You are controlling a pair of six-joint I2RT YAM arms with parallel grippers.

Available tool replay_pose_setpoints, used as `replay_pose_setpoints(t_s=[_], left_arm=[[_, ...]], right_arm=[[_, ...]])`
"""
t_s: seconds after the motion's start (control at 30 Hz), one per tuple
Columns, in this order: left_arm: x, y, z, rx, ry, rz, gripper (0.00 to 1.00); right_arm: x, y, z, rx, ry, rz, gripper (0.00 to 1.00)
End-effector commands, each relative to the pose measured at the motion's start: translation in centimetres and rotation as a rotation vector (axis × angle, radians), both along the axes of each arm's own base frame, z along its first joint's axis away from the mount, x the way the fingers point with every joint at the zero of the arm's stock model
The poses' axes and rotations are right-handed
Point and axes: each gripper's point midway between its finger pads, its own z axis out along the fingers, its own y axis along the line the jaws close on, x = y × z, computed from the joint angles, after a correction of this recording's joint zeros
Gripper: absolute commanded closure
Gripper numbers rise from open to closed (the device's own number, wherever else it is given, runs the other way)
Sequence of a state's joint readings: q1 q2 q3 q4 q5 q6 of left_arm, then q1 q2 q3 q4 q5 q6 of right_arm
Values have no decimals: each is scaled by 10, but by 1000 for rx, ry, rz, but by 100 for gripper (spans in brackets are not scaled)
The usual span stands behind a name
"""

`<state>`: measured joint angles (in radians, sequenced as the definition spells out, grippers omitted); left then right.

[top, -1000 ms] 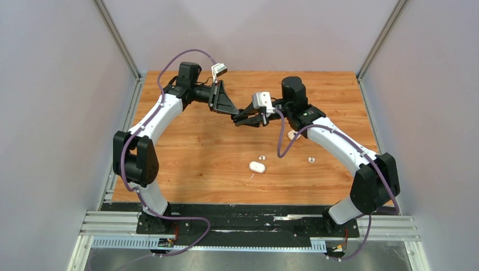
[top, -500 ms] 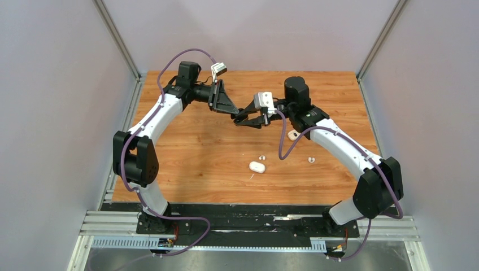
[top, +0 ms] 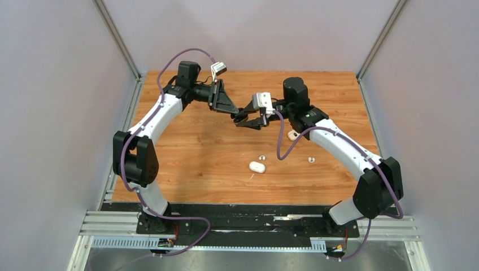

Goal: Insert the wireless bluetooth earbuds into the charging case
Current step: Place the earbud in the charging case.

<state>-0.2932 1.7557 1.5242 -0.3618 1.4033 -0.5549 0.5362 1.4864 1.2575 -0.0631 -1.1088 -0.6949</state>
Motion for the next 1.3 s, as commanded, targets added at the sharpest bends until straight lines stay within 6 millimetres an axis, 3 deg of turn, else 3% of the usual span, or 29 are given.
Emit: replay_pose_setpoints(t_s=[0.0,0.23,0.4,0.63,0.7,0.97,1.27], left_arm=[[-15,1,17,-32,-41,-36,100],[-13,1,15,-30,-35,-35,100],[-12,1,14,-29,-37,-34,100],[-13,1,12,-23,-51,-32,100],[-13,2,10,-17,-63,-29,100],[-14,2,10,-8,-108,-25,100],[-18,3,10,0,-128,-23,100]], right_arm=[[2,2,38,59,-127,-3,61],[-5,1,69,97,-151,12,57],[-4,-2,83,106,-51,-34,42],[8,-15,52,20,239,-121,16],[8,-17,41,-7,284,-126,1],[14,-14,12,-52,381,-146,0],[20,-6,1,-76,428,-128,0]])
